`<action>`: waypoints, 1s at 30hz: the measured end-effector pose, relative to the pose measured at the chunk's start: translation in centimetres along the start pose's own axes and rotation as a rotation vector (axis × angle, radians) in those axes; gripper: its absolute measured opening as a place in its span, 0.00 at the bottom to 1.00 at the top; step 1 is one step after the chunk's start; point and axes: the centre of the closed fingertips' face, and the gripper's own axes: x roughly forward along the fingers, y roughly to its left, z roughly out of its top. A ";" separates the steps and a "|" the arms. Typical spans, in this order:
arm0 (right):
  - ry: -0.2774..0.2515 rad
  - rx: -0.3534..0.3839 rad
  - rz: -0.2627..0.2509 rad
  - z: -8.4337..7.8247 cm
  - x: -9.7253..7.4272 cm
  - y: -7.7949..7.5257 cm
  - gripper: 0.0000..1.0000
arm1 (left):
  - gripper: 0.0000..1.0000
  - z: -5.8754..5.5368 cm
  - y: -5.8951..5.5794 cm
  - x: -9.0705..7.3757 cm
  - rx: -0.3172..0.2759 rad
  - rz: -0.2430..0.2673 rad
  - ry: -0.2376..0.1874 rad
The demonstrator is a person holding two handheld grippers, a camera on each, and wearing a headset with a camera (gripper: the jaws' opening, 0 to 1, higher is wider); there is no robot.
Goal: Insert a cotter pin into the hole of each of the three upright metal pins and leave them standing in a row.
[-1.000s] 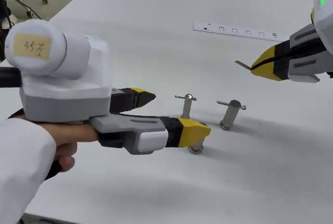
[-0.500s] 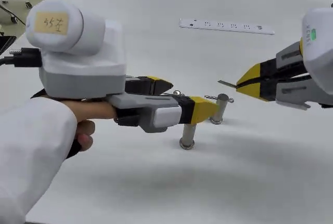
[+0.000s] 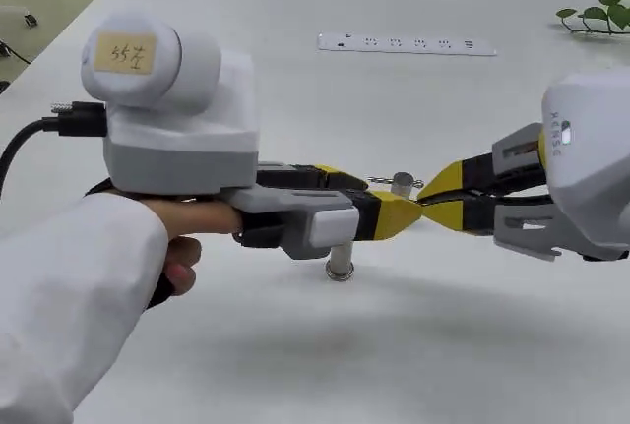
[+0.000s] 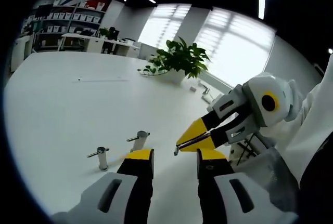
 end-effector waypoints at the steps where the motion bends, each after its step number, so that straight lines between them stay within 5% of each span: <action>1: -0.002 -0.001 0.001 0.1 0.0 0.0 0.00 | 0.28 0.0 0.0 0.0 -0.004 -0.002 0.001; 14: -0.028 -0.021 0.000 1.1 -0.3 0.2 0.00 | 0.08 -0.1 -0.5 0.1 -0.039 -0.040 0.014; 30: -0.032 -0.031 0.002 1.6 -0.4 0.3 0.00 | 0.00 -0.5 -0.7 -0.1 -0.046 -0.053 0.025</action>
